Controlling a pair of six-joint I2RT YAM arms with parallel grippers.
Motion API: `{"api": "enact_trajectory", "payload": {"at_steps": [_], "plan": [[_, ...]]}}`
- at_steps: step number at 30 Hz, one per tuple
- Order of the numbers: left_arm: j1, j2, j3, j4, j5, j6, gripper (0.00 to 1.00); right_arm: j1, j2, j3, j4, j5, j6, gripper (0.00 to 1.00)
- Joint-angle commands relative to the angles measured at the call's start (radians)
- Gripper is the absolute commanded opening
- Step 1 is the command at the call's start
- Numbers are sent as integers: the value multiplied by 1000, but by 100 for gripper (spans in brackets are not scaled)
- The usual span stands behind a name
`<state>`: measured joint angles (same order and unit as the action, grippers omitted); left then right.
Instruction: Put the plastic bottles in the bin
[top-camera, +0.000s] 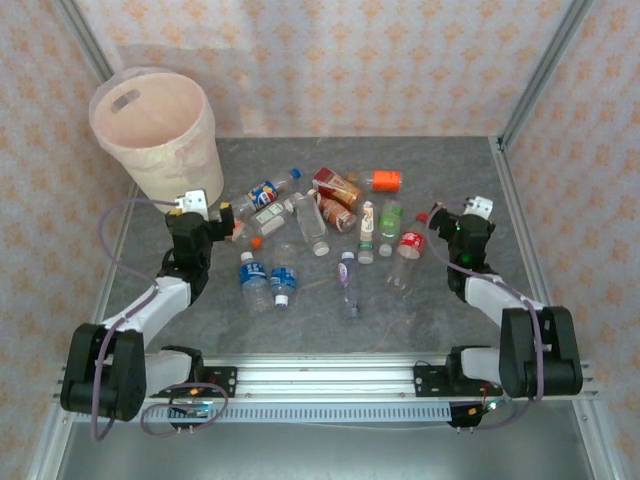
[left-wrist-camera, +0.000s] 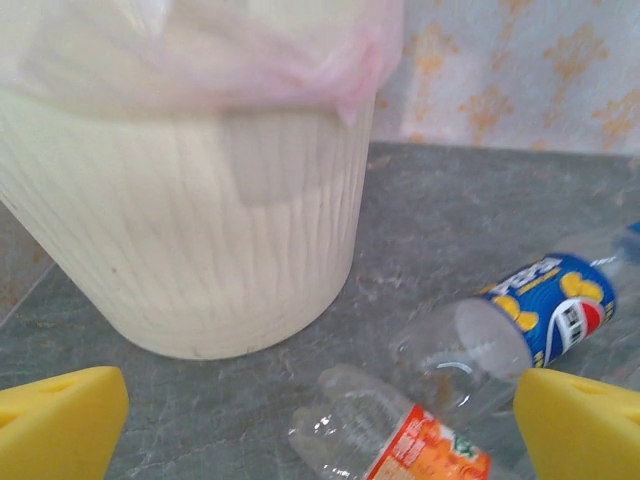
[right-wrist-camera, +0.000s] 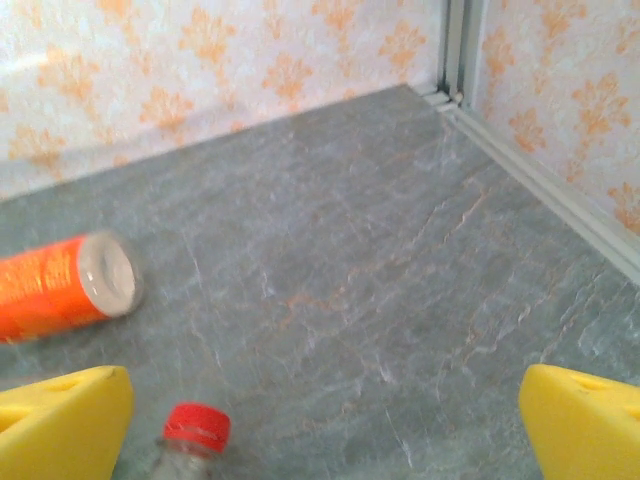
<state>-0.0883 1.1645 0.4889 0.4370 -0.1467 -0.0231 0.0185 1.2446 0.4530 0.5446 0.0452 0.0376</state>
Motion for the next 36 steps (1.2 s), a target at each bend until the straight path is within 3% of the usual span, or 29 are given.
{"api": "enact_trajectory", "payload": {"at_steps": [1,5,12,16,23,31,36], "plan": [[-22,-31,52,-192,-43,-90,100,-5,-56,58,-207,-16,147,99],[-46,-50,121,-346,-10,-205,100,-5,-101,137,-418,-101,316,99],[-51,-96,159,-461,62,-404,100,-1,24,289,-735,-306,501,99],[-50,-107,176,-508,112,-437,100,18,118,359,-839,-365,503,99],[-51,-124,165,-497,159,-467,100,61,280,427,-858,-448,478,92],[-50,-156,115,-501,183,-505,100,93,378,435,-855,-266,519,93],[-57,-169,112,-515,214,-506,100,93,392,413,-796,-227,551,84]]}}
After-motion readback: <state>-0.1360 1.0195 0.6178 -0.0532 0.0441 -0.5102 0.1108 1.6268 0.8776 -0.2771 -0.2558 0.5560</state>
